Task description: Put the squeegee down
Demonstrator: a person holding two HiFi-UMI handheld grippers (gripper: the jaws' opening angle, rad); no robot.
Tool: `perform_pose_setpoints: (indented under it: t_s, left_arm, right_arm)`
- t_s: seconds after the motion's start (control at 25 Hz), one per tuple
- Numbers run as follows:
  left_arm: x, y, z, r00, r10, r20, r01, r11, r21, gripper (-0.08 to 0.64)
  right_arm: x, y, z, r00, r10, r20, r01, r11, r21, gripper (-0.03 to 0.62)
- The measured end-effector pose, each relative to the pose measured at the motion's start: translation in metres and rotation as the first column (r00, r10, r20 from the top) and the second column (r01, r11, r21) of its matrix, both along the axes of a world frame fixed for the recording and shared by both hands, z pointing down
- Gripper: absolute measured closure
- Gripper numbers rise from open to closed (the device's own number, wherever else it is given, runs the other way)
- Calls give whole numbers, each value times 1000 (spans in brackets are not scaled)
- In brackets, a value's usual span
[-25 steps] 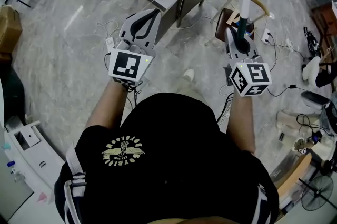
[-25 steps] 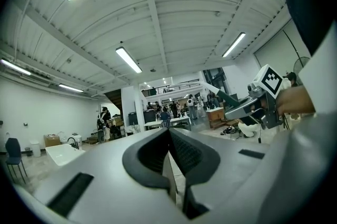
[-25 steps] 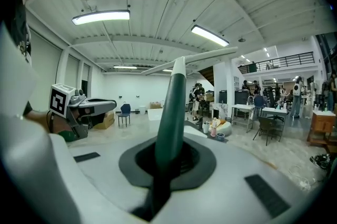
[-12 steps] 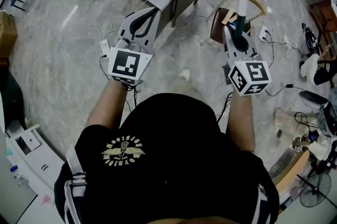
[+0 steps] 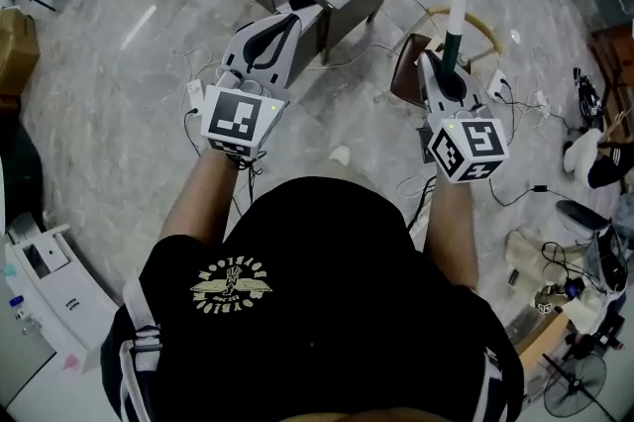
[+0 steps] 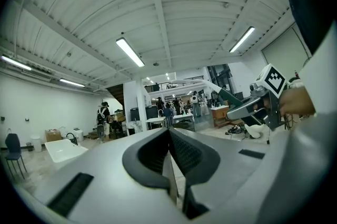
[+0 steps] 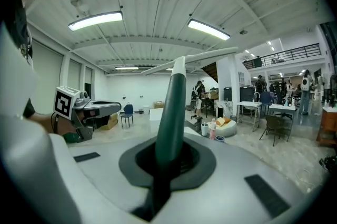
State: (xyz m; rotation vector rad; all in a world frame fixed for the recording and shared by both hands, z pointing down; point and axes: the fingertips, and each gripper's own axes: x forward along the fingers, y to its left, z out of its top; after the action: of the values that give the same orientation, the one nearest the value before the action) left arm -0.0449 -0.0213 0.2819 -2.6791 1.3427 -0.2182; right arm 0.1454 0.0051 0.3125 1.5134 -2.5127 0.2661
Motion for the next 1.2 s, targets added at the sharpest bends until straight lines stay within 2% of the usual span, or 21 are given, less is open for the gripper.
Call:
perform_pose_setpoints:
  t_s: [0.24, 0.6, 0.92, 1.2]
  left_arm:
    - [26, -43, 1, 998, -68, 2, 68, 998, 0, 537]
    - [30, -71, 5, 990, -135, 36, 136, 990, -25, 537]
    - [32, -89, 7, 990, -131, 50, 132, 991, -31, 537]
    - [52, -128, 7, 995, -84, 62, 85, 996, -25, 537]
  right_arm:
    - [32, -47, 8, 998, -61, 12, 61, 998, -11, 565]
    - [47, -85, 18, 993, -119, 25, 120, 992, -47, 565]
    - [40, -105, 22, 990, -133, 38, 135, 989, -62, 565]
    - [55, -135, 26, 994, -98, 46, 101, 992, -73, 565]
